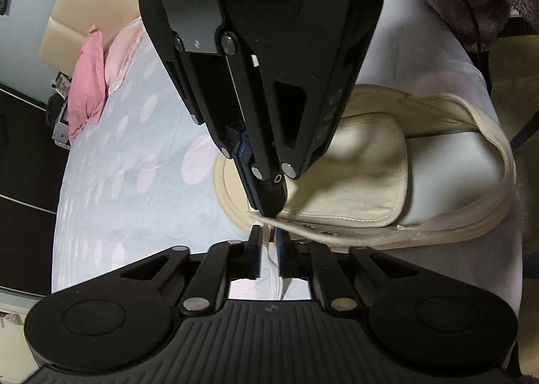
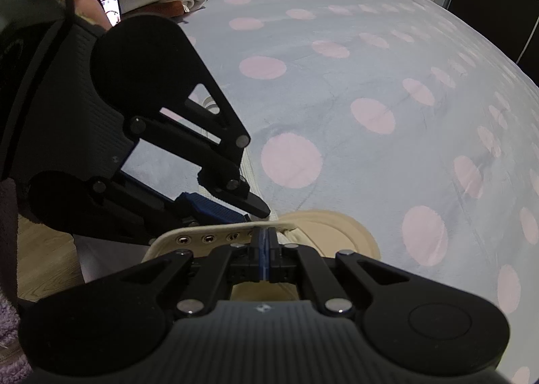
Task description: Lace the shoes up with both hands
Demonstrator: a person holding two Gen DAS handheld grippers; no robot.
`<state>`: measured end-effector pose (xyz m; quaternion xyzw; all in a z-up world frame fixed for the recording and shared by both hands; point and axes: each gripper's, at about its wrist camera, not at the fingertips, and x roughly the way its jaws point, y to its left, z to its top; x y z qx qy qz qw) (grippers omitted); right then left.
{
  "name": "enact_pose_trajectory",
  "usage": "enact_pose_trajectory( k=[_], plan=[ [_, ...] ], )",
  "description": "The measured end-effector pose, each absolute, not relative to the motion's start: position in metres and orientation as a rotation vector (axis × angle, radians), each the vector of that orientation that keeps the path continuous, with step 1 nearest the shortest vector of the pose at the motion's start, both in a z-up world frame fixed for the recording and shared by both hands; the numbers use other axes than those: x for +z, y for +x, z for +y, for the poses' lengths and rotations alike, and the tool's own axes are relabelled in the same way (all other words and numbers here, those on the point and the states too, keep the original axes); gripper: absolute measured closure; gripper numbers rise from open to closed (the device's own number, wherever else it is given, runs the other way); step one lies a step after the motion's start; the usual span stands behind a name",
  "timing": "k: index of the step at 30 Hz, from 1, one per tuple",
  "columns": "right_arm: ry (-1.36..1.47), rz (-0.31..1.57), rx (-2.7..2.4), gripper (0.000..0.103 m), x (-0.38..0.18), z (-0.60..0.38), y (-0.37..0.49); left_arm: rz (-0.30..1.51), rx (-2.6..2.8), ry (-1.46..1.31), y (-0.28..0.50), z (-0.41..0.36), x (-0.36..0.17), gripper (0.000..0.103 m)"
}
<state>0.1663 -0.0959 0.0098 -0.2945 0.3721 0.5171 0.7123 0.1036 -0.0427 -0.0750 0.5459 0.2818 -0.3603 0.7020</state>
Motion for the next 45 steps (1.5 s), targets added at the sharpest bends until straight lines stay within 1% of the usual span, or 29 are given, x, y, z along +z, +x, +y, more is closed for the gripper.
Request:
enact_pose_trajectory(
  k=[3, 5, 8, 9, 11, 12, 18, 20, 23, 26, 31, 34, 45],
  plan=[
    [-0.652, 0.827, 1.143, 0.101, 0.010, -0.097, 0.167, 0.646, -0.796, 1.206, 0.105, -0.043, -0.073, 0.102],
    [-0.655, 0.828, 1.138, 0.098, 0.010, -0.097, 0.166, 0.656, -0.788, 1.192, 0.107, -0.042, -0.070, 0.102],
    [-0.673, 0.804, 1.115, 0.096, 0.015, -0.097, 0.163, 0.677, -0.774, 1.162, 0.113, -0.042, -0.065, 0.102],
    [-0.675, 0.797, 1.108, 0.094, 0.017, -0.098, 0.162, 0.681, -0.769, 1.155, 0.114, -0.041, -0.063, 0.102],
    [-0.678, 0.786, 1.088, 0.072, 0.020, -0.101, 0.162, 0.685, -0.759, 1.141, 0.115, -0.039, -0.059, 0.102],
    [-0.679, 0.784, 1.072, 0.069, 0.021, -0.103, 0.162, 0.688, -0.757, 1.128, 0.114, -0.038, -0.056, 0.103],
    [-0.699, 0.764, 0.998, 0.067, 0.022, -0.122, 0.153, 0.718, -0.715, 1.015, 0.101, -0.017, -0.035, 0.103],
    [-0.706, 0.750, 0.976, 0.063, 0.022, -0.129, 0.151, 0.727, -0.689, 0.988, 0.095, -0.008, -0.028, 0.103],
    [-0.707, 0.733, 0.948, 0.060, 0.023, -0.140, 0.148, 0.754, -0.651, 0.959, 0.088, 0.003, -0.019, 0.103],
    [-0.695, 0.734, 0.942, 0.059, 0.025, -0.157, 0.157, 0.781, -0.629, 0.957, 0.075, 0.013, -0.010, 0.103],
    [-0.630, 0.770, 0.951, 0.058, 0.029, -0.160, 0.151, 0.832, -0.617, 0.903, 0.043, 0.033, 0.013, 0.103],
    [-0.617, 0.756, 0.949, 0.055, 0.037, -0.168, 0.141, 0.872, -0.601, 0.885, 0.030, 0.043, 0.021, 0.103],
    [-0.607, 0.722, 0.899, 0.054, 0.044, -0.181, 0.130, 1.029, -0.463, 0.911, -0.015, 0.097, 0.047, 0.103]
  ],
)
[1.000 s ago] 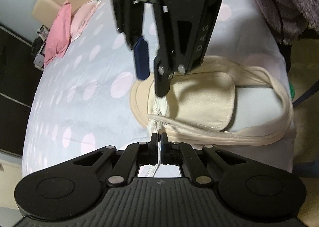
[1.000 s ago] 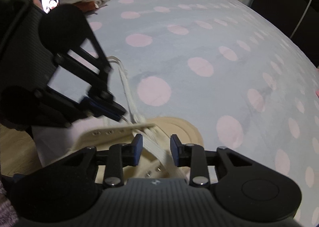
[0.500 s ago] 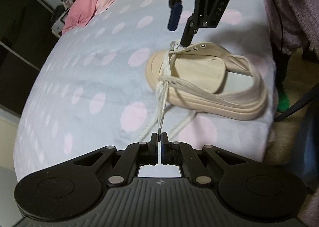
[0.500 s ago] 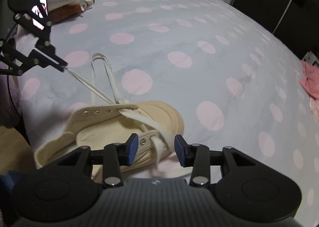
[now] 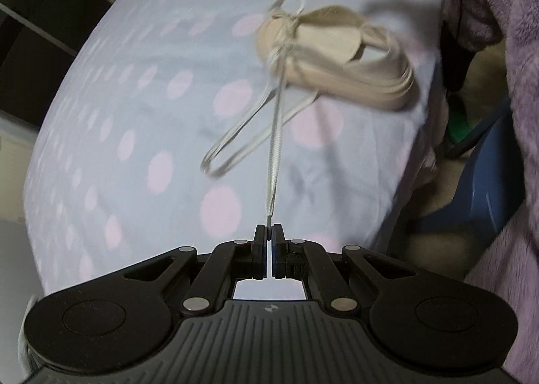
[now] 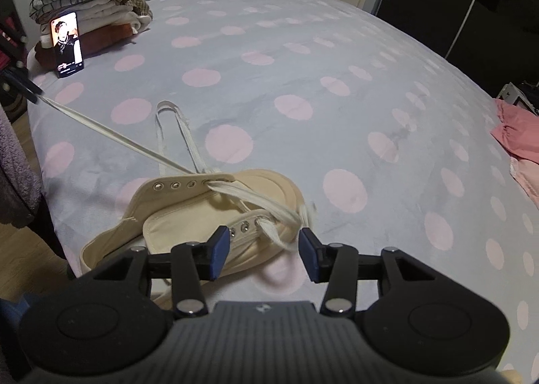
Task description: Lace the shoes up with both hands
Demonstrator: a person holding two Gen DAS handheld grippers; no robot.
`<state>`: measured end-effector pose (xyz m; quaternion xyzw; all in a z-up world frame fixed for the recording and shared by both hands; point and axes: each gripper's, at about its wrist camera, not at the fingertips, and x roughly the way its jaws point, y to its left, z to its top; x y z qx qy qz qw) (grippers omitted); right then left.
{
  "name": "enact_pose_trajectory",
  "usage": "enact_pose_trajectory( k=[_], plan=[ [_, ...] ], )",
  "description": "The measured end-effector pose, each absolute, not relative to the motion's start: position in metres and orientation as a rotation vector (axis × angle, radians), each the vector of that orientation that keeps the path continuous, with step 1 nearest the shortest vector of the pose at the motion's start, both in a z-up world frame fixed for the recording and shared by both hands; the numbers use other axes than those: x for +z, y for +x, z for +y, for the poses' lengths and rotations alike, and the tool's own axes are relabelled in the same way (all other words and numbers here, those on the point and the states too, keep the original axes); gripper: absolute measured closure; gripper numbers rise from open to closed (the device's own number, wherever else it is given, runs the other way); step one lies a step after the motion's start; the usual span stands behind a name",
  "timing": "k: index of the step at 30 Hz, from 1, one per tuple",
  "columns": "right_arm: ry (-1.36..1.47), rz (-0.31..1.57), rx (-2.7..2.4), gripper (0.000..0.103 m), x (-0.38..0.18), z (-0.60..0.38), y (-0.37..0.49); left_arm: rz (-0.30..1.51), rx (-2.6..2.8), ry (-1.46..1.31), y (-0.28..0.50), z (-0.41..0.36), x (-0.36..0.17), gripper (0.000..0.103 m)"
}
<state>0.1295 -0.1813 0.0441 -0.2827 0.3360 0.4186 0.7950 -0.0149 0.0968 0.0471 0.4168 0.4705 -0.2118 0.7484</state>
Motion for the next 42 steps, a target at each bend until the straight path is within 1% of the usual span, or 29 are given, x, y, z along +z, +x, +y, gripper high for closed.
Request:
enact_pose_trajectory(
  k=[5, 16, 26, 36, 42],
  plan=[
    [-0.603, 0.727, 0.874, 0.053, 0.044, -0.185, 0.129, 1.054, -0.377, 0.920, -0.029, 0.122, 0.064, 0.103],
    [-0.574, 0.759, 0.865, 0.053, 0.044, -0.180, 0.135, 1.024, -0.196, 0.927, -0.043, 0.158, 0.102, 0.103],
    [-0.575, 0.775, 0.878, 0.054, 0.044, -0.177, 0.135, 1.029, -0.078, 0.958, -0.047, 0.186, 0.123, 0.103],
    [-0.512, 0.787, 0.885, 0.053, 0.051, -0.181, 0.139, 1.021, -0.194, 1.001, -0.025, 0.161, 0.093, 0.103],
    [-0.501, 0.793, 0.868, 0.053, 0.050, -0.180, 0.141, 1.052, -0.296, 1.050, 0.004, 0.140, 0.056, 0.103]
  ],
)
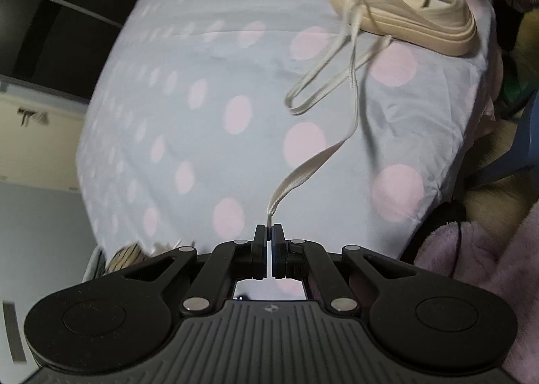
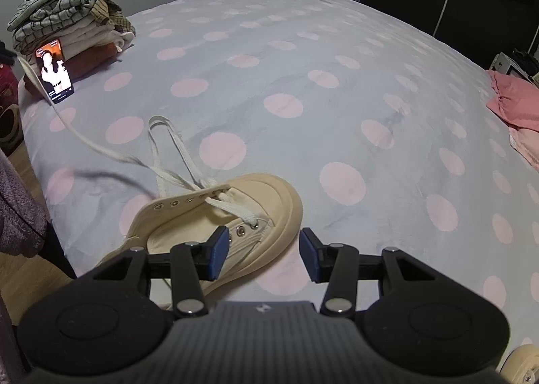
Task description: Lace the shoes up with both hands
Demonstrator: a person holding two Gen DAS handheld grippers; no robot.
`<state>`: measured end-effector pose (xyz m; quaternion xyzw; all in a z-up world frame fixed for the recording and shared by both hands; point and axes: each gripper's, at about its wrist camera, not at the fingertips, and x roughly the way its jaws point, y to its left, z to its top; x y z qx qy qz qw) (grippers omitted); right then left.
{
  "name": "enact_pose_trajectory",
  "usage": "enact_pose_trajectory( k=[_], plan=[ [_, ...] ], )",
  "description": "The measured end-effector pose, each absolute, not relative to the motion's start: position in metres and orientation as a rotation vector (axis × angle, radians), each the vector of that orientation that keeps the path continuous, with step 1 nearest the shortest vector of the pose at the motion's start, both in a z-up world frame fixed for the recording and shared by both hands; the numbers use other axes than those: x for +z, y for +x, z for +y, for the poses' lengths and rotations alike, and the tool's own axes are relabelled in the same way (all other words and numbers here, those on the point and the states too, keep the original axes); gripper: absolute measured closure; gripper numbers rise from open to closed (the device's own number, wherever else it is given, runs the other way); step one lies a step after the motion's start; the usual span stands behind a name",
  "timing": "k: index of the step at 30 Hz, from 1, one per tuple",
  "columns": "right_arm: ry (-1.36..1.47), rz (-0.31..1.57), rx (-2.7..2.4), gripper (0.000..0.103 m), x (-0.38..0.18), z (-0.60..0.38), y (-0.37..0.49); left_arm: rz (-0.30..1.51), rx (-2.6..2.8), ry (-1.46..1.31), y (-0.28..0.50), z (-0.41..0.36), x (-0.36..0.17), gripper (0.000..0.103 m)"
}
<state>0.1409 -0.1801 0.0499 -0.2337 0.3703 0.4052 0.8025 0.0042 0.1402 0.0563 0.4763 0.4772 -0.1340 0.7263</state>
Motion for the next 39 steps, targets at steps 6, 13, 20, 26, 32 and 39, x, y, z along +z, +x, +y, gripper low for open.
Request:
enact_pose_trajectory(
  k=[6, 13, 20, 26, 32, 39],
  plan=[
    [-0.495, 0.802, 0.870, 0.053, 0.049, -0.180, 0.144, 1.064, -0.391, 1.073, 0.040, 0.120, 0.006, 0.103],
    [-0.478, 0.860, 0.858, 0.053, 0.037, -0.181, 0.155, 1.035, -0.470, 1.049, 0.070, 0.103, -0.028, 0.102],
    [-0.481, 0.902, 0.873, 0.052, 0.026, -0.174, 0.163, 0.956, -0.496, 0.988, 0.090, 0.097, -0.044, 0.090],
    [-0.492, 0.916, 0.902, 0.051, 0.022, -0.165, 0.164, 0.875, -0.543, 0.952, 0.106, 0.084, -0.044, 0.086],
    [-0.495, 0.933, 0.911, 0.050, 0.018, -0.161, 0.167, 0.789, -0.690, 0.942, 0.117, 0.056, -0.057, 0.086],
    [-0.485, 0.950, 0.908, 0.048, 0.016, -0.163, 0.169, 0.757, -0.921, 0.955, 0.112, 0.034, -0.069, 0.086]
  ],
)
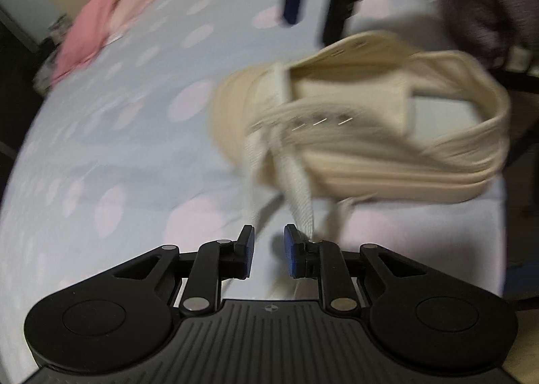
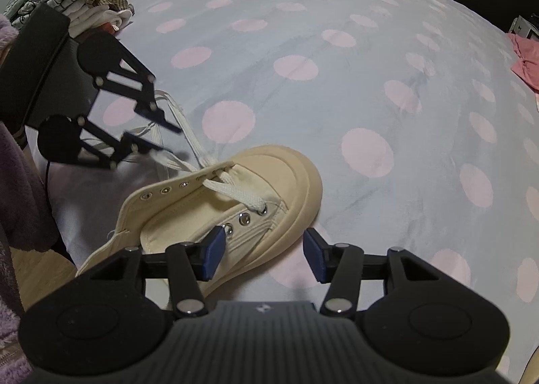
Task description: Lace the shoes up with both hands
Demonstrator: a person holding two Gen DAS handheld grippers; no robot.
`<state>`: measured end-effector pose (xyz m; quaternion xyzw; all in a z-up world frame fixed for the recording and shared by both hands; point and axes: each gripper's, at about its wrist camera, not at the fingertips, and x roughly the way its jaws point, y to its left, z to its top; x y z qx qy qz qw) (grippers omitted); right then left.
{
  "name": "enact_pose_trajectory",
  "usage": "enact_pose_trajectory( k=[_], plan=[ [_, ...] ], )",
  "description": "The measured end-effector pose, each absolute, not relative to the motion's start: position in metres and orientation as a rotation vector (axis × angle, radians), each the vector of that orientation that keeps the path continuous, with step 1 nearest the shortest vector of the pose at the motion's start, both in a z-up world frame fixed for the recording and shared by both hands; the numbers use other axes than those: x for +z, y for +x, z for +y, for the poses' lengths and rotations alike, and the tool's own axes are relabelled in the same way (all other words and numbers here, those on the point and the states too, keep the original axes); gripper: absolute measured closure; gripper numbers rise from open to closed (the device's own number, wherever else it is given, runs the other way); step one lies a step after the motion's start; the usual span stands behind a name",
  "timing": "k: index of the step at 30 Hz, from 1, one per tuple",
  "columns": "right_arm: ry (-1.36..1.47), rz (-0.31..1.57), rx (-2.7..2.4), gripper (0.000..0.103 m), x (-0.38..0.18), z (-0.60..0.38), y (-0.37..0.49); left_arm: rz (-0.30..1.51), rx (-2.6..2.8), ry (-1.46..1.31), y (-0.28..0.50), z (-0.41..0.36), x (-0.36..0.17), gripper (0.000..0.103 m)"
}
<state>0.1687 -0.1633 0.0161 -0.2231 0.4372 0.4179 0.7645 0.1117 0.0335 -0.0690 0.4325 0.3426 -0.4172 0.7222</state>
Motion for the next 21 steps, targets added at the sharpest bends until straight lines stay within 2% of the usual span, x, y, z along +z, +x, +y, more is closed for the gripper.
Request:
enact_pose_trajectory(
  k=[13, 18, 21],
  plan=[
    [-0.491, 0.946, 0.920, 0.045, 0.016, -0.166, 0.168, 0.775, -1.052, 1.077, 0.096, 0.004, -0.094, 0.084],
    [-0.489, 0.940, 0.922, 0.045, 0.016, -0.168, 0.166, 0.817, -1.027, 1.041, 0.103, -0.007, -0.099, 0.085],
    [-0.494, 0.936, 0.926, 0.045, 0.017, -0.168, 0.163, 0.851, -1.008, 1.006, 0.107, -0.009, -0.098, 0.091]
  ],
)
